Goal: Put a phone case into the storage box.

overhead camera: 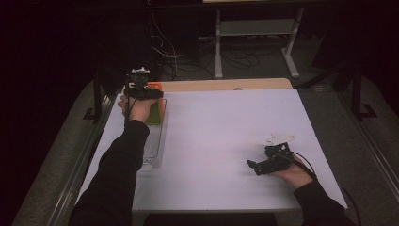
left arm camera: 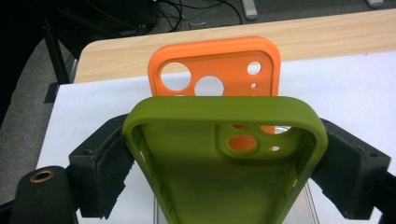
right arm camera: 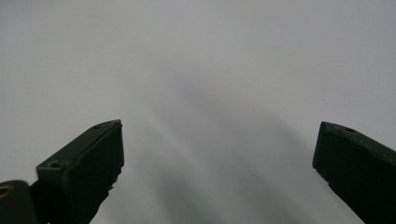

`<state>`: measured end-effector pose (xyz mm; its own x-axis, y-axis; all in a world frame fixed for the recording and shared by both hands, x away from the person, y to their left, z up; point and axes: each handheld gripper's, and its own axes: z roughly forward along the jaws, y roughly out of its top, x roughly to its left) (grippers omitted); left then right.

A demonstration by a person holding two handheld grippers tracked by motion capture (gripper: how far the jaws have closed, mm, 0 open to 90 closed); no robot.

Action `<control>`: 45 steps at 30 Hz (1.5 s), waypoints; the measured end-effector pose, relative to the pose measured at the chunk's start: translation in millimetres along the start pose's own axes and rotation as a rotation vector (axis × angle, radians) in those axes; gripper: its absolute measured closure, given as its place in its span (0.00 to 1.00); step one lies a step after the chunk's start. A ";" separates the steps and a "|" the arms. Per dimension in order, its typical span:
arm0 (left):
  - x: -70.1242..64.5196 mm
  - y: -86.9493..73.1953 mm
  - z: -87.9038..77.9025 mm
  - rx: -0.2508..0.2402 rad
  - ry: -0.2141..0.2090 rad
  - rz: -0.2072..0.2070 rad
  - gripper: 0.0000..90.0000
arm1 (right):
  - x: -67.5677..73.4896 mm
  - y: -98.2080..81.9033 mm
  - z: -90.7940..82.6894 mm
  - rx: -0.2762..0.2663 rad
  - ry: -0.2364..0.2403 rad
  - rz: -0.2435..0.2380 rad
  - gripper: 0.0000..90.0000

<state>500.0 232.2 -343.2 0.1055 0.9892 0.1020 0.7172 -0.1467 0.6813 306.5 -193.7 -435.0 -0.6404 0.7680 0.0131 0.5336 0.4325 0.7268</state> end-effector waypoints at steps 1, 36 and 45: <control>-0.3 -0.3 1.1 0.002 0.002 -0.002 0.15 | 0.3 0.1 0.1 -0.004 0.000 0.006 0.01; -2.8 -57.6 -68.4 -0.131 -0.530 0.267 0.03 | 2.6 2.1 -8.6 -0.040 0.036 -0.023 0.01; -8.3 -110.6 -90.0 -0.177 -0.667 0.380 0.01 | 7.3 3.9 -16.5 -0.092 0.093 -0.036 0.00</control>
<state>357.8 240.1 -354.1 0.7528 0.6548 -0.0673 0.4348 -0.4179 0.7977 294.8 -194.2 -420.7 -0.7090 0.7036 0.0464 0.4589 0.4104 0.7880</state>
